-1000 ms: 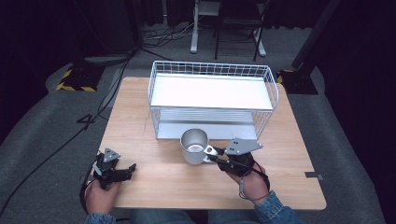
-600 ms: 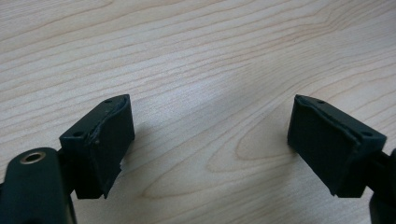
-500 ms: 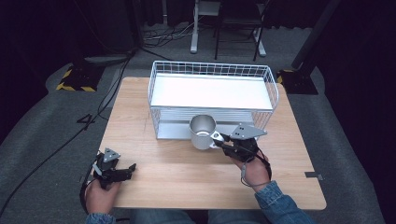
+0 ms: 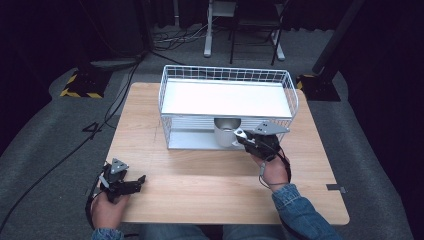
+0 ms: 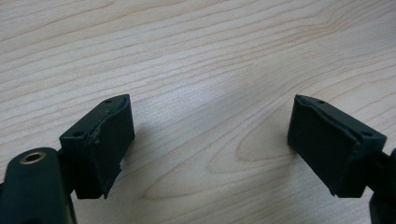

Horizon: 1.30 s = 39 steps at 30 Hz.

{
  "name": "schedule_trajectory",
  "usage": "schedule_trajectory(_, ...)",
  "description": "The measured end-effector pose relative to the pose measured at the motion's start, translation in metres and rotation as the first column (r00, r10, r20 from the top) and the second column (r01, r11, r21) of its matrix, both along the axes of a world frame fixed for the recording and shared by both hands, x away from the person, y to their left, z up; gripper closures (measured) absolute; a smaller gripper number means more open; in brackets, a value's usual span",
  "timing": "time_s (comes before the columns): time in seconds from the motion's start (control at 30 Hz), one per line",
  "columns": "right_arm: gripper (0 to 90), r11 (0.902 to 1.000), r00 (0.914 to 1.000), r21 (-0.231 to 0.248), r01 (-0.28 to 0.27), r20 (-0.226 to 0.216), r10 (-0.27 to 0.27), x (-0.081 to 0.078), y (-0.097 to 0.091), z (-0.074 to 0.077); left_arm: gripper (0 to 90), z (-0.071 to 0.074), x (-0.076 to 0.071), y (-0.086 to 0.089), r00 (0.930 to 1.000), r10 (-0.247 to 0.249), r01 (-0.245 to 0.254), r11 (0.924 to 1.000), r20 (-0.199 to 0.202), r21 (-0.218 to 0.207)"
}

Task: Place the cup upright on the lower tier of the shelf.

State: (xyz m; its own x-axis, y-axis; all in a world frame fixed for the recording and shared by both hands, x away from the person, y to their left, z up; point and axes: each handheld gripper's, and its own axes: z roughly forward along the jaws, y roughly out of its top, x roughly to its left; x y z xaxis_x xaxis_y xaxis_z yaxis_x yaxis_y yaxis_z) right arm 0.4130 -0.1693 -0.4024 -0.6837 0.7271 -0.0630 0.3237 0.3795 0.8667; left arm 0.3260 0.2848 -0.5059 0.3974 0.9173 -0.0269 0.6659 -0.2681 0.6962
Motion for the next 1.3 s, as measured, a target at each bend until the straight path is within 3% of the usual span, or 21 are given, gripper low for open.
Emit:
schedule_trajectory(0.37, 71.6, 0.9961, 0.9962, -0.018, 0.087, 0.013, -0.087, 0.025, -0.006, -0.016, 15.1, 0.000, 0.000, 0.000, 1.0000, 0.001, -0.001, 1.0000, 0.000, 0.000)
schedule_trajectory(0.67, 71.5, 0.9899, 0.9898, 0.002, 0.142, 0.009, -0.142, 0.038, -0.008, -0.028, 15.1, 0.000, 0.000, 0.000, 1.0000, 0.000, 0.000, 1.0000, 0.000, -0.001)
schedule_trajectory(1.3, 71.3, 0.9838, 0.9844, 0.035, 0.176, -0.005, -0.176, 0.042, -0.009, -0.040, 15.1, 0.000, 0.000, 0.000, 1.0000, 0.001, -0.001, 1.0000, -0.001, 0.000)
